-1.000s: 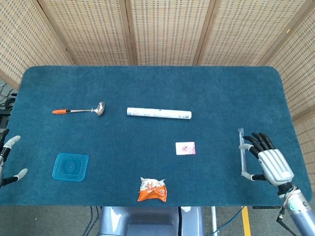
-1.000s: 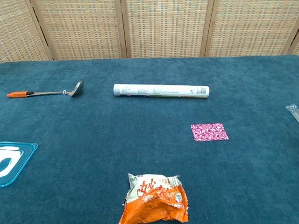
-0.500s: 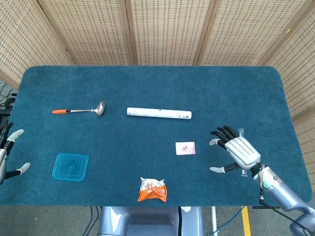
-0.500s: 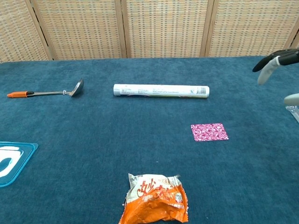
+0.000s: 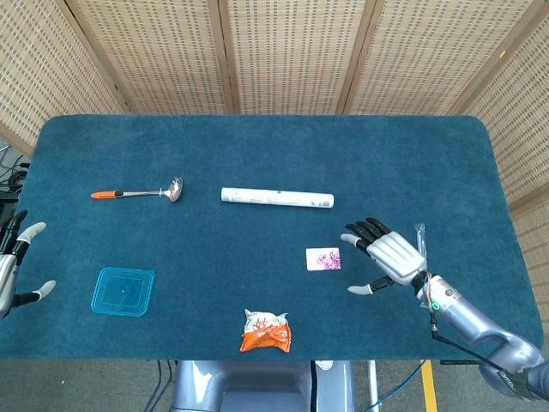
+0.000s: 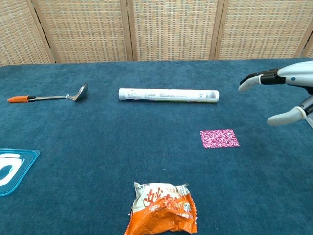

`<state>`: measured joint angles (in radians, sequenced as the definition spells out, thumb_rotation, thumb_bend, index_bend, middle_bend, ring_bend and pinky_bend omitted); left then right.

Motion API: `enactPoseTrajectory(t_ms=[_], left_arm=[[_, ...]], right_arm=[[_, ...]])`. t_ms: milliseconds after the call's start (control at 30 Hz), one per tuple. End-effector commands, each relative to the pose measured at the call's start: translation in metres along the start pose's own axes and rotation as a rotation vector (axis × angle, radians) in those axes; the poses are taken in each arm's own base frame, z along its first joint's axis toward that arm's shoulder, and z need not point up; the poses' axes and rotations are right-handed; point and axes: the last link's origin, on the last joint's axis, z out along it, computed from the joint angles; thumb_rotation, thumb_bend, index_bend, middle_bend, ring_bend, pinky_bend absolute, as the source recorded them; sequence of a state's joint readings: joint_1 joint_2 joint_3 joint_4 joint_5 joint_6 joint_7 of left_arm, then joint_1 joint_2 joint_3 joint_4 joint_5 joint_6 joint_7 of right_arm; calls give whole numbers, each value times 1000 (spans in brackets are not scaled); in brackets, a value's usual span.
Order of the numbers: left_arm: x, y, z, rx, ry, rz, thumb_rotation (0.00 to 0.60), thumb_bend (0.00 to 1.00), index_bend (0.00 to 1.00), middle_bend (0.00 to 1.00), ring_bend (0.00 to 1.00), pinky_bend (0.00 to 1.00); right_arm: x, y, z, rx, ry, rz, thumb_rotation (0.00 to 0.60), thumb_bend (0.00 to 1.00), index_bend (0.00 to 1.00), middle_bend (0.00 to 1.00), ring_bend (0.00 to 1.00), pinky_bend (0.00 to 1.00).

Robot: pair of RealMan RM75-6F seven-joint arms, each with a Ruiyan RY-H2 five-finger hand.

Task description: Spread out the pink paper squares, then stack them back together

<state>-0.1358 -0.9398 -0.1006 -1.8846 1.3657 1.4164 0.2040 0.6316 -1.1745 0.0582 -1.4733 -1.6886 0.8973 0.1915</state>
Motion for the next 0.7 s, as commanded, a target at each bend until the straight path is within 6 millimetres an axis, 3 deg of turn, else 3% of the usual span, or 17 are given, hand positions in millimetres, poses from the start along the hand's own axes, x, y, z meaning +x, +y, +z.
enactPoseTrajectory(t_ms=[33, 700], left_arm=[[-1, 0, 1, 0, -5, 2, 596, 122, 147, 0, 0, 0], [-5, 4, 3, -4, -20, 4, 595, 122, 148, 0, 0, 0]], right_arm=[[-8, 1, 3, 20, -27, -76, 168, 0, 104, 52, 0, 0], [-40, 1, 19, 79, -196, -217, 167, 0, 107, 58, 0, 0]])
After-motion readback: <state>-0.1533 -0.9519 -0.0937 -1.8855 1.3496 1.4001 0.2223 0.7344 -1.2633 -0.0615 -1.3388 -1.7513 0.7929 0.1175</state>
